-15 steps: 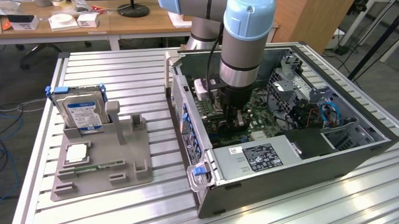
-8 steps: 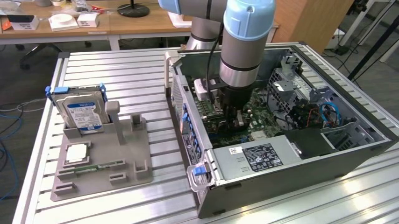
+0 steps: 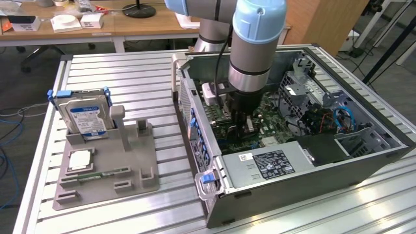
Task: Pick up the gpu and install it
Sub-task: 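Insert the gpu into the slot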
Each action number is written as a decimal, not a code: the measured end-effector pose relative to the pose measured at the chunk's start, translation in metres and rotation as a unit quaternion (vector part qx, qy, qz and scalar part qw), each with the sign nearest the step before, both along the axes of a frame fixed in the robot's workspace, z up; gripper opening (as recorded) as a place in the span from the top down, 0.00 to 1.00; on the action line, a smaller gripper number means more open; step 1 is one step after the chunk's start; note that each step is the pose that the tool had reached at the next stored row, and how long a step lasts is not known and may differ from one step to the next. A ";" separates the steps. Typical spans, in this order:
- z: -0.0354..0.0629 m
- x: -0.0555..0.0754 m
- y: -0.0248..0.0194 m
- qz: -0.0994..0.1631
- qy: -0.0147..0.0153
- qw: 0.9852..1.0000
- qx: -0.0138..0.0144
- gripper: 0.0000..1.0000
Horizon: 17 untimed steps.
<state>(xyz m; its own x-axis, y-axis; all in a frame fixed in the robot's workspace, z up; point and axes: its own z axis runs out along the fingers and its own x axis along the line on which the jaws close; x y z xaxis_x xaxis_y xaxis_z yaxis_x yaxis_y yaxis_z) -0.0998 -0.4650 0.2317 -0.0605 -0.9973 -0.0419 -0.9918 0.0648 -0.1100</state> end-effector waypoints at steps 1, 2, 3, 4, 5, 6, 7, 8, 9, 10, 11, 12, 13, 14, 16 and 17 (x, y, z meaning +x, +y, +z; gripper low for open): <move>0.0022 0.000 -0.0001 0.000 0.000 1.000 0.000 0.56; 0.0066 0.000 0.0000 0.000 0.000 1.000 0.000 0.56; 0.0113 0.000 0.0000 0.000 0.000 1.000 0.000 0.56; 0.0158 0.000 0.0000 0.000 0.000 1.000 0.000 0.56; 0.0203 0.000 0.0000 0.000 0.000 1.000 0.000 0.56; 0.0248 0.000 0.0000 0.000 0.000 1.000 0.000 0.56; 0.0293 0.000 0.0000 0.000 0.000 1.000 0.000 0.56; 0.0338 0.000 0.0000 0.000 0.000 1.000 0.000 0.56; 0.0385 0.000 0.0000 -0.001 0.000 1.000 0.000 0.58; 0.0431 0.000 0.0000 -0.001 0.000 1.000 0.000 0.64; 0.0477 0.000 0.0000 -0.001 0.000 1.000 0.000 0.64; 0.0503 0.000 0.0000 -0.001 0.000 1.000 0.000 0.71; 0.0502 0.000 0.0000 -0.002 0.000 1.000 0.000 0.71; 0.0502 0.000 0.0000 -0.002 0.000 1.000 0.000 0.76; 0.0502 0.000 0.0000 -0.002 0.000 1.000 0.000 0.82; 0.0503 0.000 0.0000 -0.002 0.000 1.000 0.000 0.88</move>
